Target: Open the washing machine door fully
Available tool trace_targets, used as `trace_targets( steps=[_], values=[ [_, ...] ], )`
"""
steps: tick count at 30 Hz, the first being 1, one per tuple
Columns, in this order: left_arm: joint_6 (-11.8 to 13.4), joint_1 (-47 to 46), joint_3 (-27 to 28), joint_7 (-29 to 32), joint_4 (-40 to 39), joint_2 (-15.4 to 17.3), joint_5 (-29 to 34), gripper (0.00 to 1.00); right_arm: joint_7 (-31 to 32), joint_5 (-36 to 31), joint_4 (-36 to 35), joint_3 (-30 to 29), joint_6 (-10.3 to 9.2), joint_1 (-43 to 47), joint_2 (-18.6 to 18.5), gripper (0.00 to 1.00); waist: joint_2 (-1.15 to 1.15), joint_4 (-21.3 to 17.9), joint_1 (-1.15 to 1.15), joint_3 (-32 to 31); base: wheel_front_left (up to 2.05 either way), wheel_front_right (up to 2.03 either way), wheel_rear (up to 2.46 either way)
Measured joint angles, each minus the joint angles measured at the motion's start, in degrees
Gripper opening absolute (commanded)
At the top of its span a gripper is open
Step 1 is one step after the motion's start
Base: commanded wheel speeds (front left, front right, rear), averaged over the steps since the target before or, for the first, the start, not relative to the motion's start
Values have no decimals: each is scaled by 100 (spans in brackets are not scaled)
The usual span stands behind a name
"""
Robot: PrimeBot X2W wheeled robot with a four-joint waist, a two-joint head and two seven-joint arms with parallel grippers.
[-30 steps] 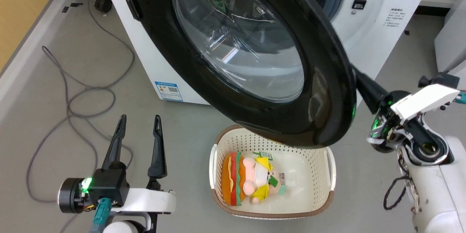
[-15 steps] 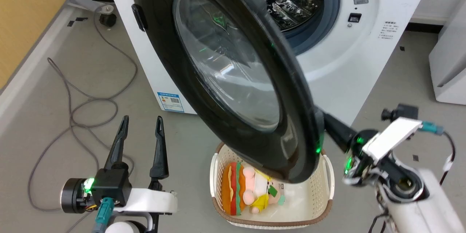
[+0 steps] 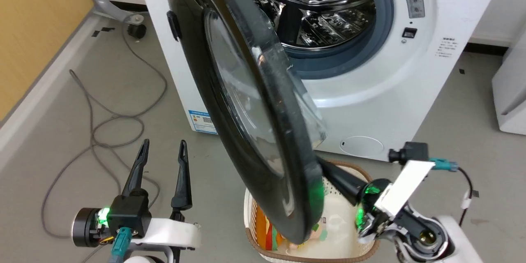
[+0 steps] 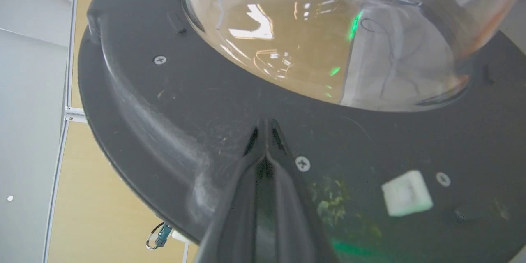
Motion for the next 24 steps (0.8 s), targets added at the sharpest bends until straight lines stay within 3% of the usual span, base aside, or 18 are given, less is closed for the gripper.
trace_targets(
  steps=[24],
  values=[
    [10, 92, 82, 0, 276, 0, 49, 100, -297, 393, -129, 1684, 0, 70, 77, 0, 0, 257, 0, 131, 0, 0, 0]
  ],
)
